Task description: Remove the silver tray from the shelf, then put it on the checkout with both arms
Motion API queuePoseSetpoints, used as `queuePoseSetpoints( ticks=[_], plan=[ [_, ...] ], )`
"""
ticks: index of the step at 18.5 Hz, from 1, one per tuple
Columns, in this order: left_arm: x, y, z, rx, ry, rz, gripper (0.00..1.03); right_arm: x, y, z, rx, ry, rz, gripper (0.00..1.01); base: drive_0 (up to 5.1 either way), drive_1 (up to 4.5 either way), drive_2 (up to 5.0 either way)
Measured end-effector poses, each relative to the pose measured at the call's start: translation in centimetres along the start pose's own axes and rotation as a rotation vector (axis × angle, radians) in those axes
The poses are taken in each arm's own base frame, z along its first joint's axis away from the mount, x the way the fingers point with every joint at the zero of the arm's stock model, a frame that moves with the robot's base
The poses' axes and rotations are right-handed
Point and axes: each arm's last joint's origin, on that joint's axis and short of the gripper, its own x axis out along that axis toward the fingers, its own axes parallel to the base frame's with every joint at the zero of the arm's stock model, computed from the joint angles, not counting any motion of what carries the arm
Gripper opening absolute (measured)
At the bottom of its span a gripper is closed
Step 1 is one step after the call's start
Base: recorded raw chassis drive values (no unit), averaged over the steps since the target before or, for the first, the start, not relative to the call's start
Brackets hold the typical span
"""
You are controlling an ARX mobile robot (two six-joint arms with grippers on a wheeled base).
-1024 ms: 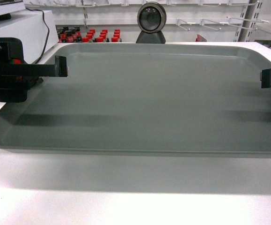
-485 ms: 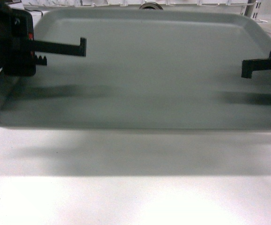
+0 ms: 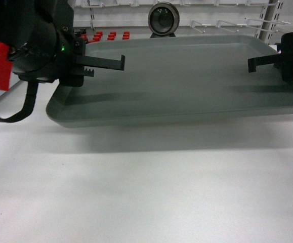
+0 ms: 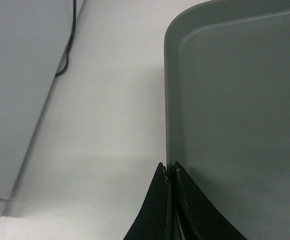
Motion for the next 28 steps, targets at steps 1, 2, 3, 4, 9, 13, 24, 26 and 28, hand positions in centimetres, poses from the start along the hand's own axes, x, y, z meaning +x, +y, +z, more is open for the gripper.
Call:
queuePoseSetpoints(
  ticks=[1,2,3,4,9,13,24,26,28],
  plan=[
    [0.8,-0.3,0.3,-0.006,0.020,-0.006,0.02,1.0,0.0,0.3,-0.010,0.017,0.005,0.03,0.0,0.00,0.0],
    [1.6,-0.4,0.6,-0.012,0.036,-0.011,0.02,2.0,-0.1,0.7,-0.023,0.026,0.002,0.03,0.0,0.00,0.0],
    [2.3,-0.6,0.9,-0.016,0.048,-0.010,0.02,3.0,-0.1,0.8,-0.032,0.046,0.002,0.03,0.0,0.00,0.0],
    [2.9,-0.8,1.1,-0.014,0.064,-0.011,0.02,3.9,0.0,0.7,-0.042,0.071,0.001,0.03,0.0,0.00,0.0],
    [4.4,-1.8,-0.1,0.025,0.144,-0.024,0.02,5.7,0.1,-1.4,-0.070,0.203,-0.015,0.03,0.0,0.00,0.0],
    [4.2,-2.2,0.1,0.005,0.153,-0.050,0.05,6.1,0.1,-1.9,-0.117,0.243,-0.075,0.19,0.0,0.00,0.0],
    [2.6,-1.6,2.5,-0.055,0.064,-0.038,0.97,5.2,-1.7,-1.2,-0.088,0.220,-0.116,0.98,0.0,0.00,0.0],
    [1.6,-0.9,3.7,-0.080,0.028,-0.039,0.98,4.4,-1.4,-0.9,-0.046,0.209,-0.040,0.98,0.0,0.00,0.0],
    [-2.5,2.5,7.6,-0.215,-0.144,-0.056,0.98,0.1,-1.8,3.1,0.156,0.007,0.165,0.98,0.0,0.00,0.0]
  ],
)
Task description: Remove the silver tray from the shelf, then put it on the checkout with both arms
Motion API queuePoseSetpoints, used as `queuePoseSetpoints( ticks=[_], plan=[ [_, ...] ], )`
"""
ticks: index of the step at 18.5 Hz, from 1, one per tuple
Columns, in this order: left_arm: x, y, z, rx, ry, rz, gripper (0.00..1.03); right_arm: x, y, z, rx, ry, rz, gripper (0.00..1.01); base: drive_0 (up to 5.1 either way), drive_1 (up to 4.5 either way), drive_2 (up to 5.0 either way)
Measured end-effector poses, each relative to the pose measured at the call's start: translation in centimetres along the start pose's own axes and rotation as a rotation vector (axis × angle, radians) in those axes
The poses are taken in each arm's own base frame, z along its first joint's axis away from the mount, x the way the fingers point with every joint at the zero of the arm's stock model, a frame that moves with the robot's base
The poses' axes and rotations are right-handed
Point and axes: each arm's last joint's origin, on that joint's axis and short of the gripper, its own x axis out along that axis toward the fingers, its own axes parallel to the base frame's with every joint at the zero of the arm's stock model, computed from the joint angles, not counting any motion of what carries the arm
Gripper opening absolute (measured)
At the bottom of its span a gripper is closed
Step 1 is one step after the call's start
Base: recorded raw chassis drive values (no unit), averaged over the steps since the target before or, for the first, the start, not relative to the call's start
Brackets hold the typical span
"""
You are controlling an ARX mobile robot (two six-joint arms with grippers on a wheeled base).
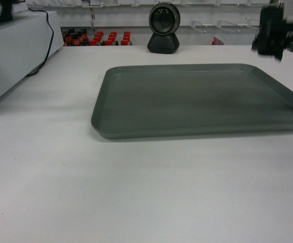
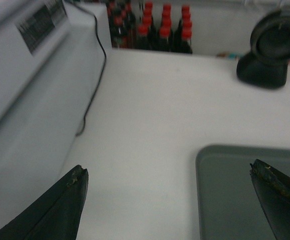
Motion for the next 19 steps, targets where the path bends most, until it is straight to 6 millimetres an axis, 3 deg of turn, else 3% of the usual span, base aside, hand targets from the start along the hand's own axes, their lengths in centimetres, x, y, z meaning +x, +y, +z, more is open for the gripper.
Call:
queuePoseSetpoints(
  ticks=[3,6,7,8,9,10,14,16,19],
  plan=[
    [-3.5,2.6,2.6,-0.083,-0.118,0.019,0.98,-4.7,-0.4,3.1,0.120,-0.173,0.060,0.98,0.0,0.00,0.0],
    [-6.3,4.5,3.3,-0.110,-0.173,0.059,0.98,-8.5,-0.3,3.7,0.194,-0.263,0.092,0.97,0.0,0.00,0.0],
    [-7.3,4.8,3.8,-0.119,-0.205,0.061,0.98,-10.4,-0.2,3.6,0.139,-0.386,-0.001,0.86,0.0,0.00,0.0],
    [-8.1,5.5,4.4,-0.116,-0.283,0.000,0.93,-12.4,-0.1,2.5,0.068,-0.398,-0.064,0.74,0.0,0.00,0.0],
    [-9.2,6.7,3.7,-0.064,-0.326,-0.097,0.82,-14.4,-0.2,1.0,0.018,-0.387,-0.089,0.62,0.0,0.00,0.0],
    [-10.5,8.2,1.7,-0.009,-0.335,-0.157,0.69,-15.8,-0.3,-0.3,-0.006,-0.367,-0.119,0.49,0.0,0.00,0.0],
    [-12.0,11.9,-5.9,0.051,-0.305,-0.167,0.22,-21.4,1.3,-3.8,-0.038,-0.392,-0.102,0.01,0.0,0.00,0.0],
    [-12.6,12.9,-8.5,0.054,-0.304,-0.180,0.01,-22.2,1.1,-6.0,-0.043,-0.421,-0.098,0.02,0.0,0.00,0.0],
    [-13.3,14.1,-11.3,0.055,-0.293,-0.169,0.01,-21.8,-0.1,-9.5,-0.046,-0.381,-0.112,0.02,0.0,0.00,0.0]
  ],
)
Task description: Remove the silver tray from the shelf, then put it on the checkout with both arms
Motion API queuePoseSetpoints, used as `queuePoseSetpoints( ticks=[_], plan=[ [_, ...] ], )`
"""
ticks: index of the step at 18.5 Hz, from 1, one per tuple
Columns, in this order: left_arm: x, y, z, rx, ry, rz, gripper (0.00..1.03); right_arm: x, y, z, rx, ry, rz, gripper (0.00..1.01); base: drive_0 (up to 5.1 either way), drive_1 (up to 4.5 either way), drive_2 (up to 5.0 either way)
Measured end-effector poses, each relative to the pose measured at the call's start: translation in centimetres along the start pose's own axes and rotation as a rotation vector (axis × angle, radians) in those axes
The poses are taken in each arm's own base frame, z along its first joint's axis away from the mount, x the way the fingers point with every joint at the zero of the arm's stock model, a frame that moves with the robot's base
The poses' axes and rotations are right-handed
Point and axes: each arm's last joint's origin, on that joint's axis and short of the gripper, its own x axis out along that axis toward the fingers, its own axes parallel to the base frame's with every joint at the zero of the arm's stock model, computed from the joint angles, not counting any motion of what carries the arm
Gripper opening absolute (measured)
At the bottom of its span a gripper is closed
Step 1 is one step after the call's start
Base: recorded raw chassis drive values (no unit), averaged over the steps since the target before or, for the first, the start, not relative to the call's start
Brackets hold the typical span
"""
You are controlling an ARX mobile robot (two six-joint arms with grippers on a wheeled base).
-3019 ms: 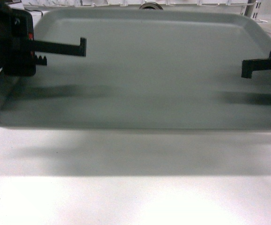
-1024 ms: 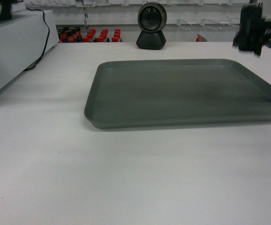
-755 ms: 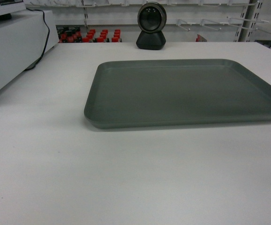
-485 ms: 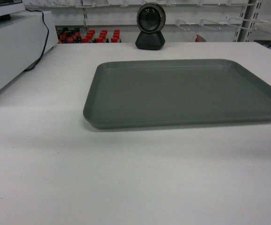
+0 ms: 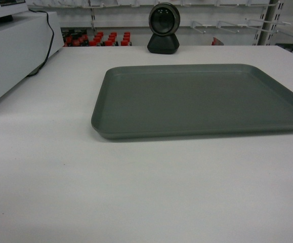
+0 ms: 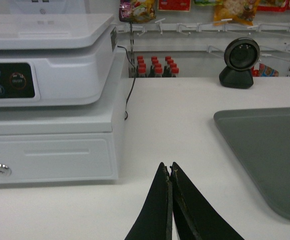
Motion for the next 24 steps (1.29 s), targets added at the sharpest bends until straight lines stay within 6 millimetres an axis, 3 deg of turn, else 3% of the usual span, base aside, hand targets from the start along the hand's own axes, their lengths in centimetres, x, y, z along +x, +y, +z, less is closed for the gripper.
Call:
queuePoseSetpoints(
  ticks=[3,6,12,21,24],
  plan=[
    [-1.3,1.2,-1.6,-0.001,-0.001,-0.002,0.01,-0.9,-0.6,-1.4,0.003,-0.023,0.003,0.02,0.0,0.00,0.0],
    [-2.3,1.2,-2.7,-0.001,-0.003,-0.010,0.01,-1.5,-1.8,-3.0,0.003,-0.011,-0.014,0.02,0.0,0.00,0.0],
    [-3.8,1.3,-4.2,-0.001,0.000,-0.010,0.01,-2.5,-1.7,-4.7,0.003,-0.011,0.005,0.02,0.0,0.00,0.0],
    [-5.2,1.3,-5.3,-0.001,-0.020,-0.010,0.01,-3.3,-1.7,-6.1,0.002,-0.028,0.005,0.02,0.0,0.00,0.0],
    [-5.5,1.3,-5.4,-0.001,-0.018,-0.010,0.01,-4.5,-1.7,-6.1,0.002,-0.042,0.006,0.02,0.0,0.00,0.0]
  ],
)
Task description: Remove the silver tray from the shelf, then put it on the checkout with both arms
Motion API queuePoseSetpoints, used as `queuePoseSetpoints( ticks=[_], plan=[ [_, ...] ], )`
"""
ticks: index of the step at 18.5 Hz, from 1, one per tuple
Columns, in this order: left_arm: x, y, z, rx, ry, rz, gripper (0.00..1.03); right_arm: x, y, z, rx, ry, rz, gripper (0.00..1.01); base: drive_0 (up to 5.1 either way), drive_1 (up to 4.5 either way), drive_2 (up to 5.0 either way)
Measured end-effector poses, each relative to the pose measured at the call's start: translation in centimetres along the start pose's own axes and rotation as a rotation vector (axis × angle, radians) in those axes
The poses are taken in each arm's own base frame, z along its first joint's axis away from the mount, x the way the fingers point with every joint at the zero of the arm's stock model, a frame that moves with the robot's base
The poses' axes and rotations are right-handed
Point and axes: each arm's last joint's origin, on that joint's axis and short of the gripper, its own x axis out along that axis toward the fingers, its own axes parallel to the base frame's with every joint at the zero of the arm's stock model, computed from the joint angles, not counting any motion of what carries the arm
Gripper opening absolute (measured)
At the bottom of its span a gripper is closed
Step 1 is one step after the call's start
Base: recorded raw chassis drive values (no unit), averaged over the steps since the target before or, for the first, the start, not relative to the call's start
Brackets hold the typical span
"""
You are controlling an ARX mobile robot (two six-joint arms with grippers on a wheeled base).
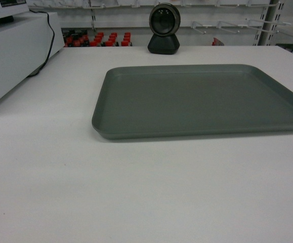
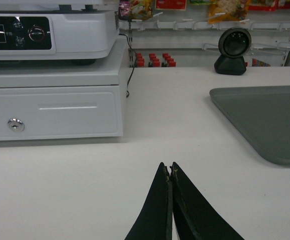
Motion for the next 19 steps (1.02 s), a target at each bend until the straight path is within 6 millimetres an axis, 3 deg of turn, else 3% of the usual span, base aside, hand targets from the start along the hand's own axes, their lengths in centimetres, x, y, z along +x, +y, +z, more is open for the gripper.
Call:
queuePoseSetpoints(
  ticks=[6,14,19],
  plan=[
    [-1.4,0.0,-0.3,0.000,0.013,0.001,0.01,0.0,0.0,-0.2,0.000,0.021,-0.001,0.02,0.0,0.00,0.0],
    [-1.3,0.0,-0.4,0.001,0.014,0.001,0.01,0.0,0.0,-0.2,0.000,0.019,-0.001,0.02,0.0,0.00,0.0],
    [-1.3,0.0,-0.4,0.000,0.014,0.001,0.48,0.0,0.0,-0.2,0.000,0.019,-0.001,0.52,0.0,0.00,0.0]
  ],
)
